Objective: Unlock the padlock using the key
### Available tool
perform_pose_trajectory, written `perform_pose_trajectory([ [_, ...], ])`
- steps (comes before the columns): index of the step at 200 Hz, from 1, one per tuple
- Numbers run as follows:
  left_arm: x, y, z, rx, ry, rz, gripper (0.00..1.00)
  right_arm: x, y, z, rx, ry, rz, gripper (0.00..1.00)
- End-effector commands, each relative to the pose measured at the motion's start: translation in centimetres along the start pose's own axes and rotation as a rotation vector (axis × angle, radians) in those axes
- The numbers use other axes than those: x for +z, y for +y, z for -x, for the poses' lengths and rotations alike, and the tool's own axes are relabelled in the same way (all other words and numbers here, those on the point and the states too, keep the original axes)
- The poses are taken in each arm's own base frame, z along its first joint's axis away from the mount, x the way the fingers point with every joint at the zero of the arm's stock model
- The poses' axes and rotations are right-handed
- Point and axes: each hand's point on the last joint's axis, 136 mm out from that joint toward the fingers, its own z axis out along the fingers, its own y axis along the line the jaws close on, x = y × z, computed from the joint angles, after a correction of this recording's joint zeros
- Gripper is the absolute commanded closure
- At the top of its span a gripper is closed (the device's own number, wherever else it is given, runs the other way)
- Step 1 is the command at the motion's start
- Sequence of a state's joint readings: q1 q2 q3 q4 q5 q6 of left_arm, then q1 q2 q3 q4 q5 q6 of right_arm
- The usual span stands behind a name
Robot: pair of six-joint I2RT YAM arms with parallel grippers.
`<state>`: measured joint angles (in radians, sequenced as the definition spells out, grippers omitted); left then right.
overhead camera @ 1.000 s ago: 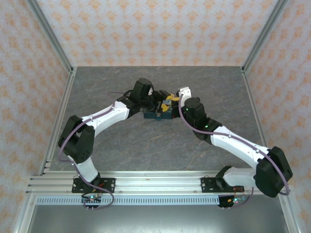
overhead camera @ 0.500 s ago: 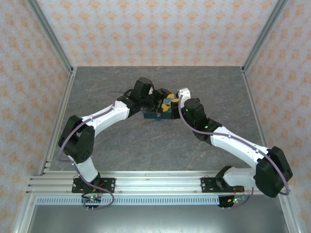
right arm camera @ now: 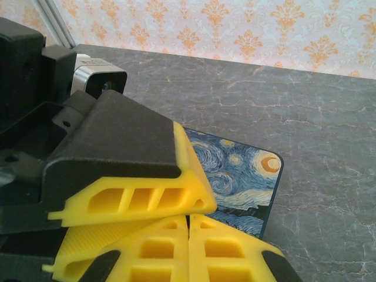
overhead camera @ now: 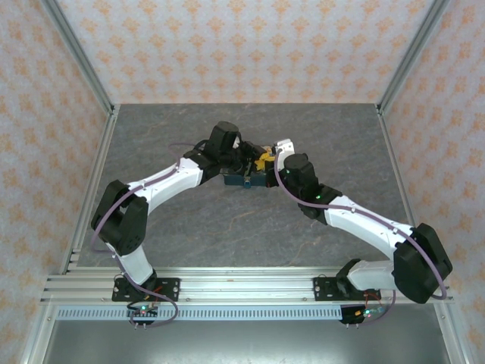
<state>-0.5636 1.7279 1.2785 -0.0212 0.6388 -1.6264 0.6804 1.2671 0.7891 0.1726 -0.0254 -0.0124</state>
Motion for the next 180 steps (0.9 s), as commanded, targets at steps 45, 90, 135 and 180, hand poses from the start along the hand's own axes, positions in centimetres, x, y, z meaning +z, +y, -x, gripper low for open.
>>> perform_pose_trajectory([
  [45, 0.7, -0.4, -0.3, 0.024, 0.007, -0.010, 1.00, -0.3, 0.4, 1.2, 0.020, -0.035, 0.014, 1.00],
  [90, 1.1, -0.4, 0.1, 0.073, -0.003, -0.026, 1.00, -0.7, 0.4, 1.8, 0.040, -0.053, 0.010, 0.99],
  [135, 0.9, -1.0, 0.6, 0.164, -0.038, -0.059, 1.00, -1.8, -0.2, 3.1, 0.139, -0.076, 0.022, 0.57],
  [180, 0.0, -1.8, 1.6, 0.290, -0.089, -0.097, 1.00, -3.9, -2.7, 5.1, 0.420, -0.137, 0.062, 0.50],
])
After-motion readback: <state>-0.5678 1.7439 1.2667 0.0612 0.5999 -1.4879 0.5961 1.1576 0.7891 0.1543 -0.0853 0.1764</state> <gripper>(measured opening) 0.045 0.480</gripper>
